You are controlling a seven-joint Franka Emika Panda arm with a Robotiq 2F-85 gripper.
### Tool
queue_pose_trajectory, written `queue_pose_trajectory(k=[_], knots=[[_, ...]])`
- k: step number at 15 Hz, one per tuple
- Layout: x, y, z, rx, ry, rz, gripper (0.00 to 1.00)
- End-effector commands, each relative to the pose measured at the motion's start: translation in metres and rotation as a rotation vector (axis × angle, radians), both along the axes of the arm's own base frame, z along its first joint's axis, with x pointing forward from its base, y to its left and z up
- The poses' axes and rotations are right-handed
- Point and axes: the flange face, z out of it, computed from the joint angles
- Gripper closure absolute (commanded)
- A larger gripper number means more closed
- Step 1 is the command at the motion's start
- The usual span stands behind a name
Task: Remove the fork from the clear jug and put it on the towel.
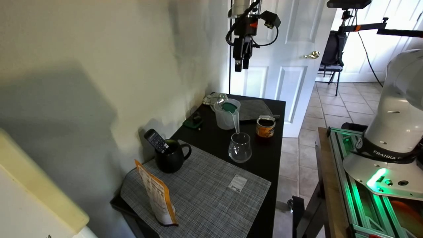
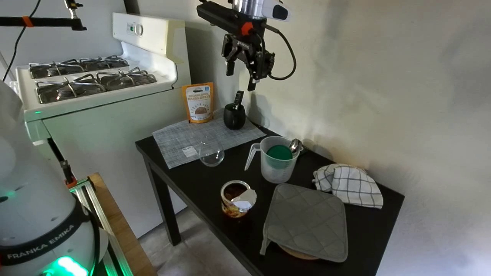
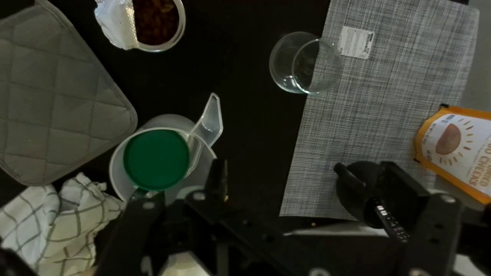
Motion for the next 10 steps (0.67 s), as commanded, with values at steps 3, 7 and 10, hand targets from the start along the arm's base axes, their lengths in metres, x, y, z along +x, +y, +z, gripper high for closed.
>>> queue_pose_trajectory(k=[3,7,10], knots=[[-0.004,-0.071,-0.022,0.161,-0.067,0.225,0.0],[0.012,-0.126,-0.044,0.292,-0.088,0.371,0.0],[0.039,-0.153,-0.053,0.199,0.008,0.461,0.0]])
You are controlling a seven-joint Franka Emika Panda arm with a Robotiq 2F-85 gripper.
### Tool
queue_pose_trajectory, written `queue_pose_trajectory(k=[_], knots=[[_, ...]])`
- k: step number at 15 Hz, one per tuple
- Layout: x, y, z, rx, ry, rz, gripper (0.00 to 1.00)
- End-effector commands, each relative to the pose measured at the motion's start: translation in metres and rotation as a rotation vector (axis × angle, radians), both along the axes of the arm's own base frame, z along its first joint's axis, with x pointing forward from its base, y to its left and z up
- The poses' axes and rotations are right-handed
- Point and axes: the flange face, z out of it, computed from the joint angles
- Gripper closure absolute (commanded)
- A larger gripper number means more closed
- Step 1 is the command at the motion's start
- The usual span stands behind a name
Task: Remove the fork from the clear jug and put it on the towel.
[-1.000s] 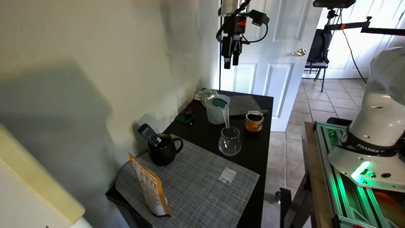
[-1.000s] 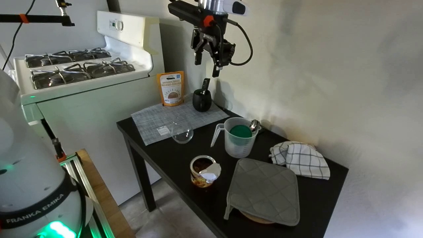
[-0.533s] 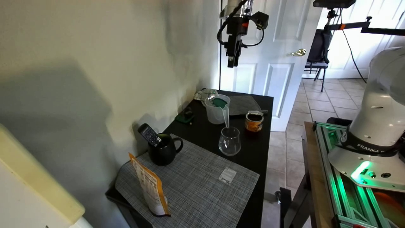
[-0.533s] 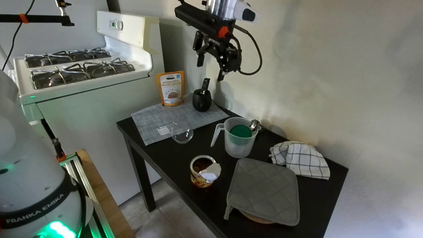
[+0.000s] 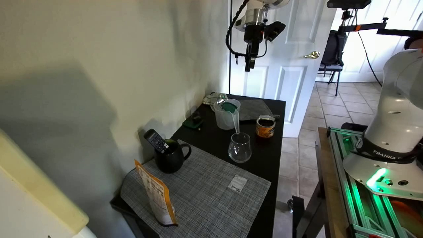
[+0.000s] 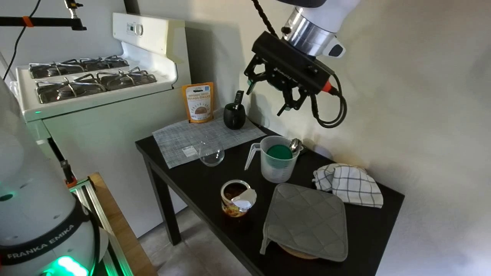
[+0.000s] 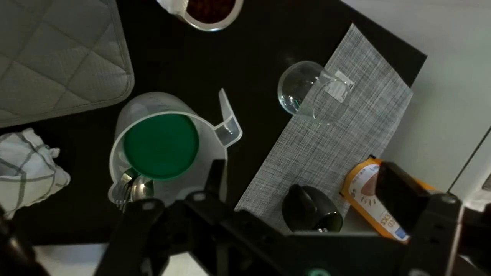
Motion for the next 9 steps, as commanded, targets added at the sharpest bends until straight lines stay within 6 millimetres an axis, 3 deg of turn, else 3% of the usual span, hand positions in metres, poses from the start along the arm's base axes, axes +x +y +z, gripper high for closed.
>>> queue_pose_trajectory(k=[1,2,3,5,9], knots=[[0.051,-0.028,-0.006,-0.143,0.055,0.066,0.0],[0.059,-0.033,0.001,-0.158,0.042,0.028,0.0],[0.035,-0.024,-0.003,-0.105,0.032,0.039,0.0],[0.054,-0.029,-0.001,-0.139,0.031,0.038,0.0],[0.06,-0.032,0.0,-0.151,0.03,0.036,0.0]])
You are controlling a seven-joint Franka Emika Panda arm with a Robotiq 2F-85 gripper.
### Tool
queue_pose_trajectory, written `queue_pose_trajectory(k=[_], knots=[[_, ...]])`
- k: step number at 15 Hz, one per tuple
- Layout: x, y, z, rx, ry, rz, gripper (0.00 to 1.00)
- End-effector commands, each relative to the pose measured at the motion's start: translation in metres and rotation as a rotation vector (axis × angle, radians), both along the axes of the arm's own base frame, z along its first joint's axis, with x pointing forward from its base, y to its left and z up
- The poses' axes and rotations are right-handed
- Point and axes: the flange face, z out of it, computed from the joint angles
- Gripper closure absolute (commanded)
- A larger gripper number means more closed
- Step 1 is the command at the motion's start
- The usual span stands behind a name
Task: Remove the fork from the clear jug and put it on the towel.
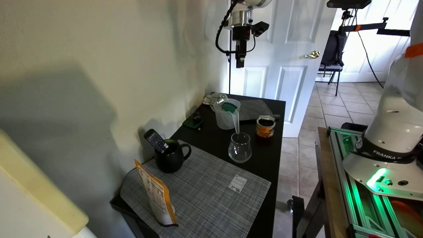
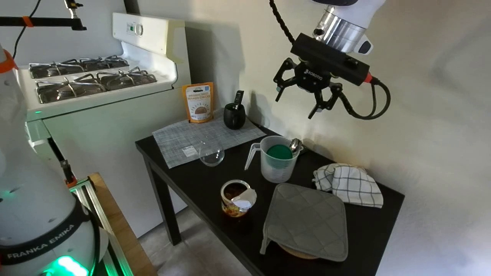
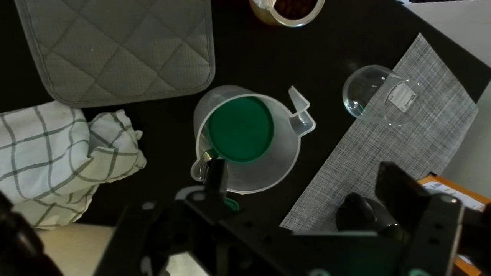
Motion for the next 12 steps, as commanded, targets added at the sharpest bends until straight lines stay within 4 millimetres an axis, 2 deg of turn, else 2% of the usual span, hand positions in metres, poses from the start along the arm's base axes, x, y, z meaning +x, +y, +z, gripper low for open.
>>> queue_pose_trajectory(k=[1,3,6,12], knots=[[0.0,-0.001,0.001,0.0,0.0,-0.001,0.0],[0.002,0.0,-0.008,0.01,-0.041,0.019,0.0],[0.015,-0.001,-0.024,-0.082,-0.097,0.092,0.0],[0.043,-0.004,-0.074,-0.115,-0.152,0.215,0.0]])
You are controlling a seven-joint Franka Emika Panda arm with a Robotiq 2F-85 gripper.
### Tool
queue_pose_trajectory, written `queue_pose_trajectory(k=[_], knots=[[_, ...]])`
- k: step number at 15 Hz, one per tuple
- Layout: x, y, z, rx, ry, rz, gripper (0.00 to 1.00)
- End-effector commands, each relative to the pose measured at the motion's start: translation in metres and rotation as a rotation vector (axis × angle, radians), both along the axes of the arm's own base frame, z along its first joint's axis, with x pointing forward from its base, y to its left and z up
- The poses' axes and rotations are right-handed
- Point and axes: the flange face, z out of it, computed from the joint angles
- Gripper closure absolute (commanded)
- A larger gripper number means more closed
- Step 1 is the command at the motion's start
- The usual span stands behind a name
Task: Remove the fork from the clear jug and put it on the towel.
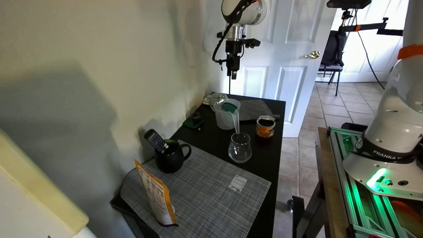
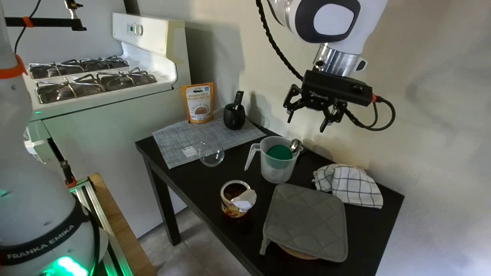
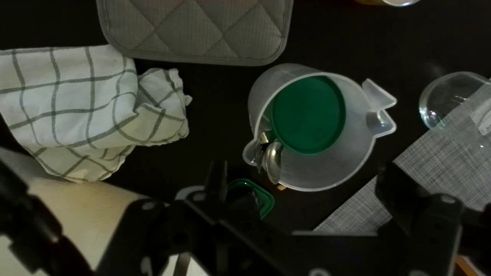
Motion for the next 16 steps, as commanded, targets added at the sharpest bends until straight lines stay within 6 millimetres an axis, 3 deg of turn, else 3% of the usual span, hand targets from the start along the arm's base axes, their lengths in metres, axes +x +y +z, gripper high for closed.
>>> queue_pose_trajectory(k=[1,7,10,16], knots=[[0.014,-0.004,-0.03,0.0,-0.026,0.118,0.05],[0.027,-0.004,-0.056,0.014,-0.038,0.281,0.52],[0.031,-0.003,-0.062,0.015,-0.039,0.305,0.58],[0.04,0.005,-0.072,0.019,-0.026,0.331,0.58]])
